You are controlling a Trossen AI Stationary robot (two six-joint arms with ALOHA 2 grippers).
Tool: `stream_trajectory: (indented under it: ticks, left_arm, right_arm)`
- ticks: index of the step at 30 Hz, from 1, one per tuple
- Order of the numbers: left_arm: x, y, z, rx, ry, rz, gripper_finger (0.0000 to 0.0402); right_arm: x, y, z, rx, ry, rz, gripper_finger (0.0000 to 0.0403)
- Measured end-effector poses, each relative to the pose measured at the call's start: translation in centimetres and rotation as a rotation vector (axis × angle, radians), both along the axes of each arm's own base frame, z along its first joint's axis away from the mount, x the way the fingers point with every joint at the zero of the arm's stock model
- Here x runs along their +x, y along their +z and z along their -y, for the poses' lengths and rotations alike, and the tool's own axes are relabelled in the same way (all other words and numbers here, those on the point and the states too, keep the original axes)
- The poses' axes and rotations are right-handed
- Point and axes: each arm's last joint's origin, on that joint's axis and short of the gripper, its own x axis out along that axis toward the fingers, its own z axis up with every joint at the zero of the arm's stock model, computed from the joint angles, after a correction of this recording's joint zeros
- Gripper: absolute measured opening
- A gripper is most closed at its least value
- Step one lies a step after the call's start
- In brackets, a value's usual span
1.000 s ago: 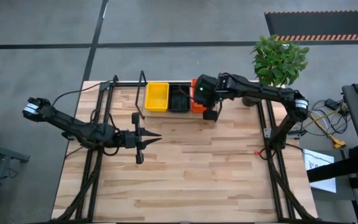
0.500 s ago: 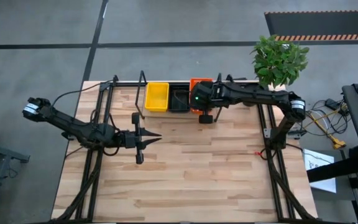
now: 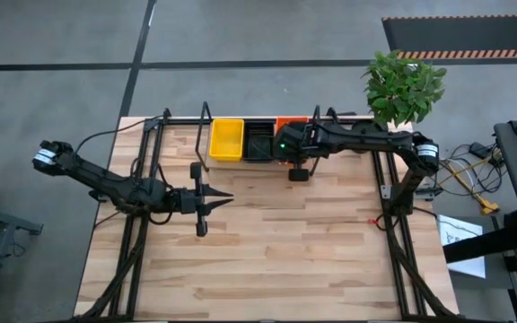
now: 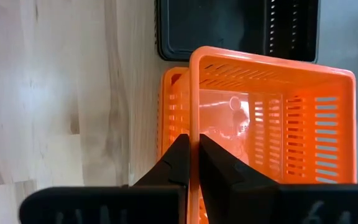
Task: Stack baskets on shelf by color
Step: Stack the orange bin on top of the other stacked orange bins on the shelf, then return to Home Position
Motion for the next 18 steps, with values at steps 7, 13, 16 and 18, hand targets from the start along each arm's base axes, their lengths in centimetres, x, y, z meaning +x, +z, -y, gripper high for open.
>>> stream_trajectory:
  ticks: [7,13,16,18]
  left_arm:
    - [0.00,0.00,0.00,0.000,0.000,0.000,0.0026]
    - [0.00,0.00,0.00,0.000,0.000,0.000,0.0026]
    - [0.00,0.00,-0.01,0.000,0.000,0.000,0.0026]
    - [0.00,0.00,-0.02,0.000,0.000,0.000,0.0026]
  right_arm:
    - [-0.22,-0.68,-0.06,0.005,0.006,-0.026,0.0013]
    - [-0.26,-0.80,-0.07,0.004,0.011,-0.032,0.0038]
    - [-0.25,-0.76,-0.06,0.003,0.013,-0.032,0.0067]
    - [-0.24,-0.60,-0.06,0.002,0.014,-0.030,0.0084]
